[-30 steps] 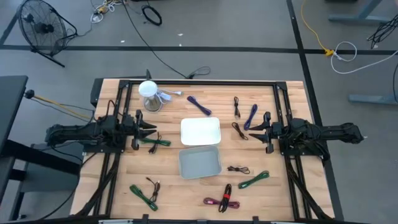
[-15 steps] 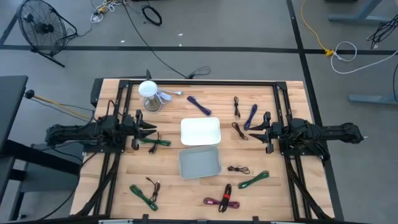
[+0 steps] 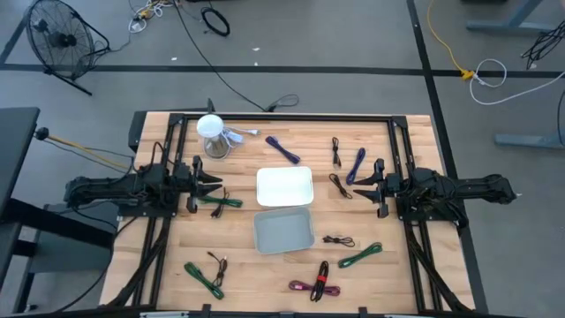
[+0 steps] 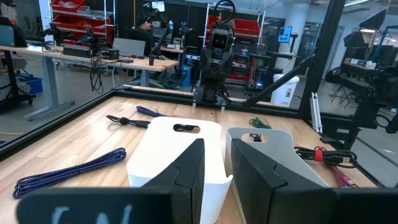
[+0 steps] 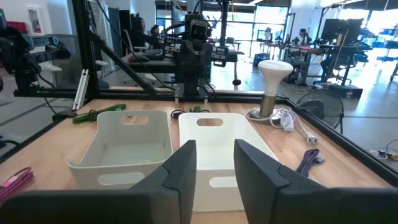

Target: Pick & Place USB Port

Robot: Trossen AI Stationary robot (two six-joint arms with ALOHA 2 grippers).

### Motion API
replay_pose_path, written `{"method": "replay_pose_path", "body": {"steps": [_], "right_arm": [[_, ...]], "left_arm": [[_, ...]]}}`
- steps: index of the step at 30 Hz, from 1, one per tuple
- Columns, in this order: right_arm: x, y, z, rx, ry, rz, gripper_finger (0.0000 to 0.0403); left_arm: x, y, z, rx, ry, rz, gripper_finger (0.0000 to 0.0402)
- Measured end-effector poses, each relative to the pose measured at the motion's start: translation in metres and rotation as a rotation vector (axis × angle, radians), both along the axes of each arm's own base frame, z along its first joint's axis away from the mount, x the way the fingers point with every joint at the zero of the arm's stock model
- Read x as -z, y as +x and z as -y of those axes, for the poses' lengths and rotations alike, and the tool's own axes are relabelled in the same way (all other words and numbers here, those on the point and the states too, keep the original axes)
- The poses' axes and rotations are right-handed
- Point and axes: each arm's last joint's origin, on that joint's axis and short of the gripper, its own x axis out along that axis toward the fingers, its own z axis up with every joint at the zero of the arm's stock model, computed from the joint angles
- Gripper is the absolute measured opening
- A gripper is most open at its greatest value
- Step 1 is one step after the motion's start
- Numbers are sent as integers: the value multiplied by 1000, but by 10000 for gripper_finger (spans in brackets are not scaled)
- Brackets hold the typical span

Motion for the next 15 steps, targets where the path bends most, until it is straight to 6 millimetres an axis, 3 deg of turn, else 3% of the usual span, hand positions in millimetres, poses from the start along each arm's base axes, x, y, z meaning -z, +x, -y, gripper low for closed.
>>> {"method": "replay_pose_path", "body": {"steps": [5,11,15], "right_arm": [[0,0,0,2,-8,0,111],[-2,0,4,124,-270,-4,111],[-2,0,4,141,-255,0,111]], "left_arm": [[0,0,0,0,0,0,83],[0,0,0,-16,0,1,83],[0,0,-2,-58,-2,4,83]]}}
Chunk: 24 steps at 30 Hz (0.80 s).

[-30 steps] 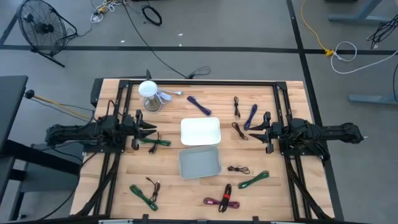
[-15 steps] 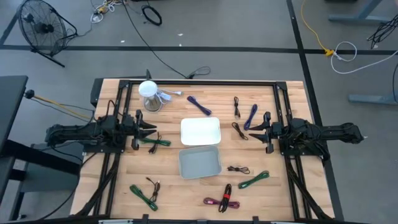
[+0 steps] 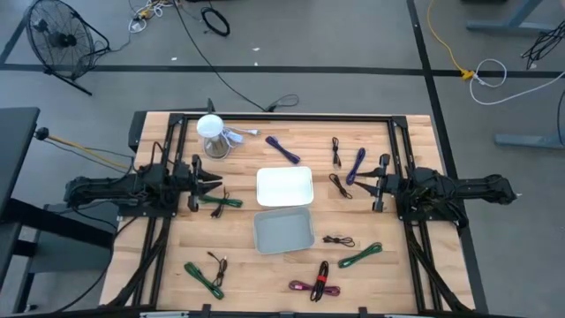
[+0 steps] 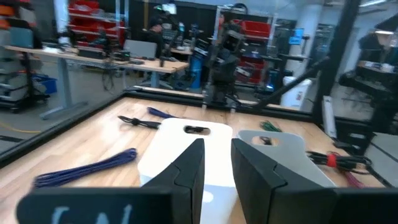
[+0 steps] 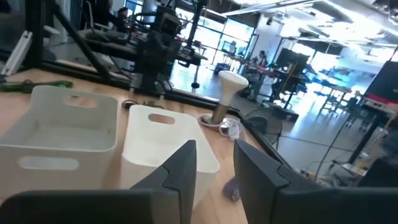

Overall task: Pick & Place USB Port
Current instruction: Put the black charger cable into the white container

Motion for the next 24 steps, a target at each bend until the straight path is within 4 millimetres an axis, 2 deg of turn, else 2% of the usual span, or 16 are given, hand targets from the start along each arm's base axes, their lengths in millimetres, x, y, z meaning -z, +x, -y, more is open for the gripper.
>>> {"method": "replay_pose_path", "body": {"steps": [7,13,16,19,24], "right_arm": [[-6,0,1,19,59,75,111],[-18,-2,1,-7,287,239,111],[-22,-3,1,-4,295,281,111],[-28,-5,3,69,264,348,111],[-49,-16,7,173,200,570,111]], "left_arm": [[-1,-1,-4,-142,8,12,83],[-2,-1,-4,-149,3,15,83],[-2,-1,-4,-150,3,15,83],[-2,-1,-5,-168,20,16,83],[-6,-2,-5,-184,17,54,83]]}}
